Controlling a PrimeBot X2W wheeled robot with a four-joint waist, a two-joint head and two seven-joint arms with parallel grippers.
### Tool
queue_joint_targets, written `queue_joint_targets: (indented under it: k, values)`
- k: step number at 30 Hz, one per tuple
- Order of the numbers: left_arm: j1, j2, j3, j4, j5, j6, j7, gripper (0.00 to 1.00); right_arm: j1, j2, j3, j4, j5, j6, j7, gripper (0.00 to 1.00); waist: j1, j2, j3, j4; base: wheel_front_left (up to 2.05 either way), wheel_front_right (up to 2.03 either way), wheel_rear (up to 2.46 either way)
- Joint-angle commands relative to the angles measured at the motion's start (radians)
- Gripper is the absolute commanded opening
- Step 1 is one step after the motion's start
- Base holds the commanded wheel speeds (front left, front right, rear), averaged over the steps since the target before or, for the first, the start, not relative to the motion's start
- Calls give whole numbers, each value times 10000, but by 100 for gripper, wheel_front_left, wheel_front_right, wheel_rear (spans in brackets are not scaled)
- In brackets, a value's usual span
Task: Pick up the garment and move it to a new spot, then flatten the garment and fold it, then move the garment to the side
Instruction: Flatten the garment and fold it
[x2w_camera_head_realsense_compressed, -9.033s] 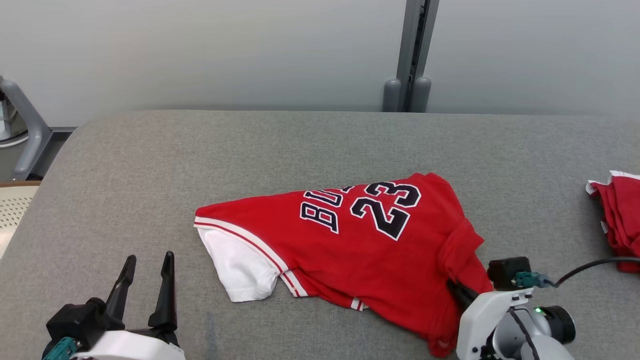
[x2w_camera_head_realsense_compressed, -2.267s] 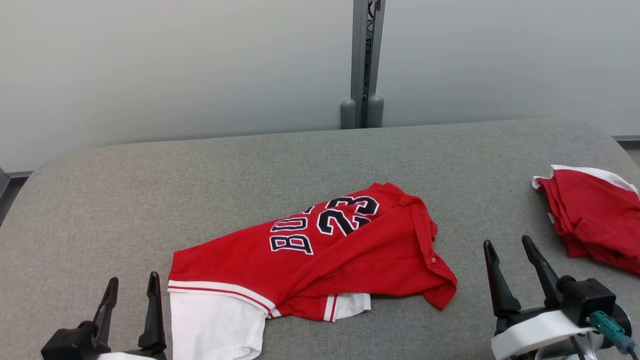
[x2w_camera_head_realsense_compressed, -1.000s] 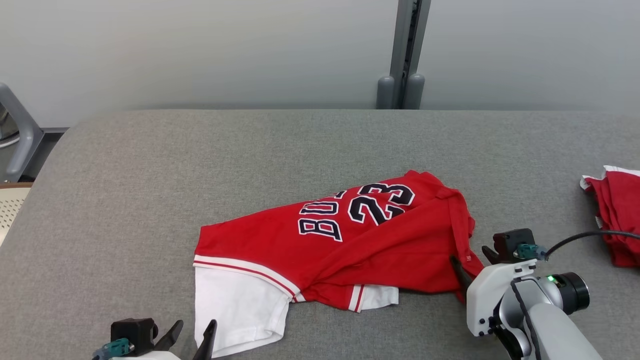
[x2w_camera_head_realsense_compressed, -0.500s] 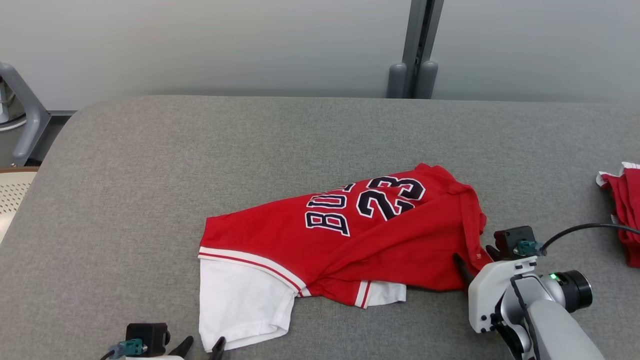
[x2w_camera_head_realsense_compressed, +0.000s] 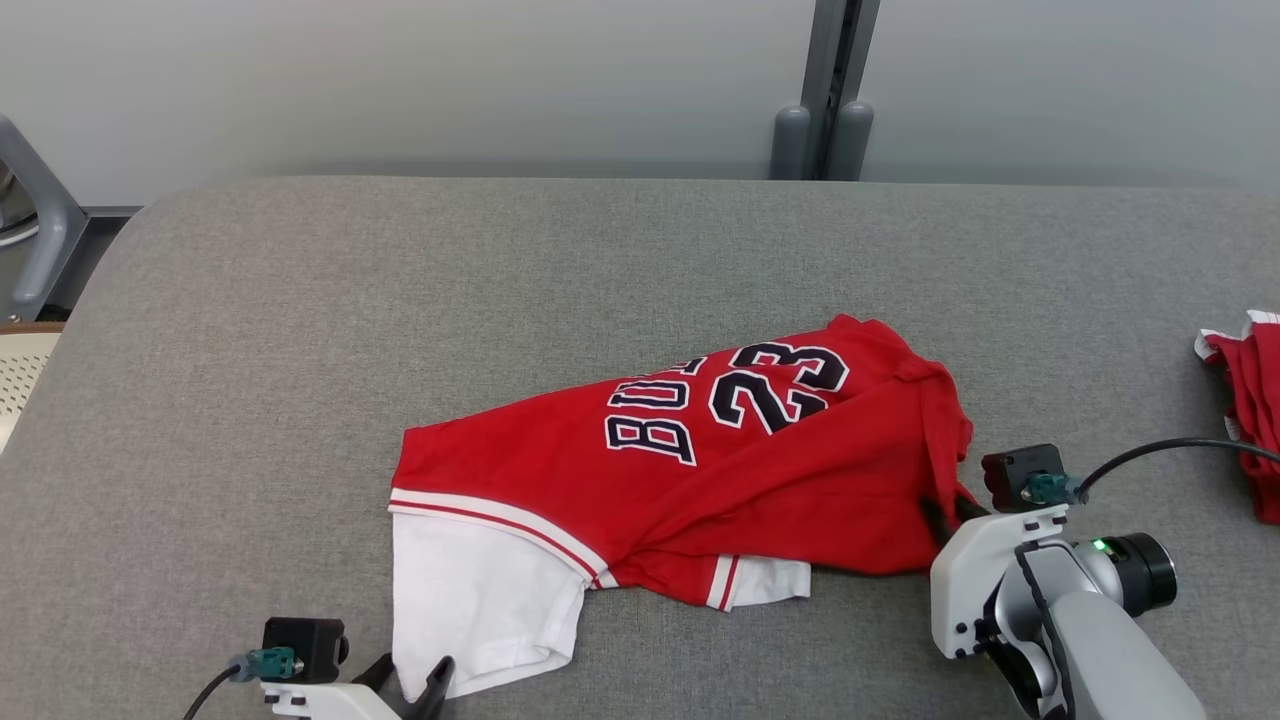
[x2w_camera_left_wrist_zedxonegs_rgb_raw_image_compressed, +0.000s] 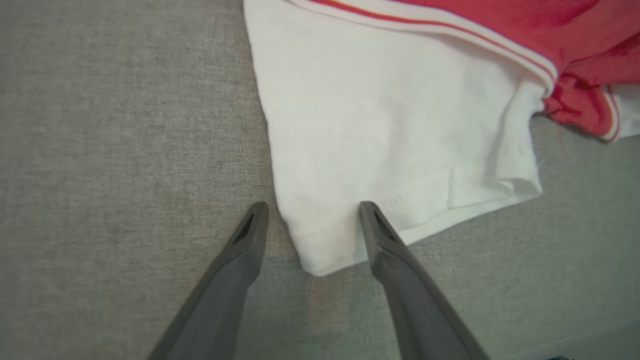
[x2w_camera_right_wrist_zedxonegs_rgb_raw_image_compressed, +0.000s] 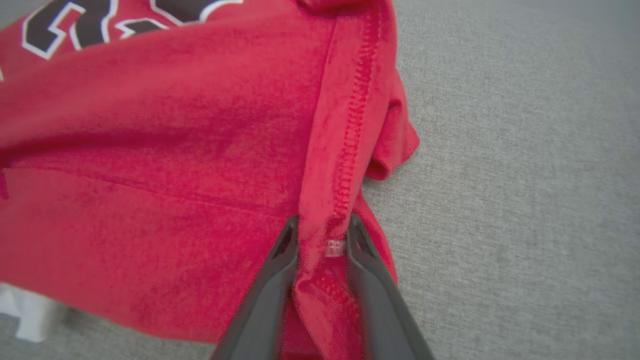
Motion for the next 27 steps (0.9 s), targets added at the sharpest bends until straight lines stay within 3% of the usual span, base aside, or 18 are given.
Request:
queue_joint_targets:
  k: [1,2,3,10,17,20,27]
  values:
    - [-68,-86,-108,114,-102,-71,56,56,-45,-48,-18,56,-27,-2,12,25,0,-1,3,1,0,0,0]
    - [-96,-92,-109,131,-99,-102,11,12,-55,-46,-39,77,-52,-2,-1,0,0,-1,0,3,0,0,0]
    - [-125,-89,-108,145,-95,-124,3,0,-59,-46,-67,68,-23,-2,-78,0,0,-1,-10,4,0,0,0]
    - [-66,44,36,117,-103,-34,-400,0,233,-47,-595,-99,-208,-2,-599,0,0,-1,-339,-5,0,0,0]
    - [336,211,349,-678,-389,1,-640,0,907,-50,-885,-921,492,-2,-742,0,0,-1,-737,-112,0,0,0]
    - [354,103,574,-1635,-1020,-304,-558,0,1076,-46,-504,-1574,1594,0,-385,0,0,-1,-790,-192,0,0,0]
    - [-912,1154,1023,-3451,-876,-316,113,0,680,-69,399,-3785,4571,0,1185,0,0,-1,-266,-543,0,0,0]
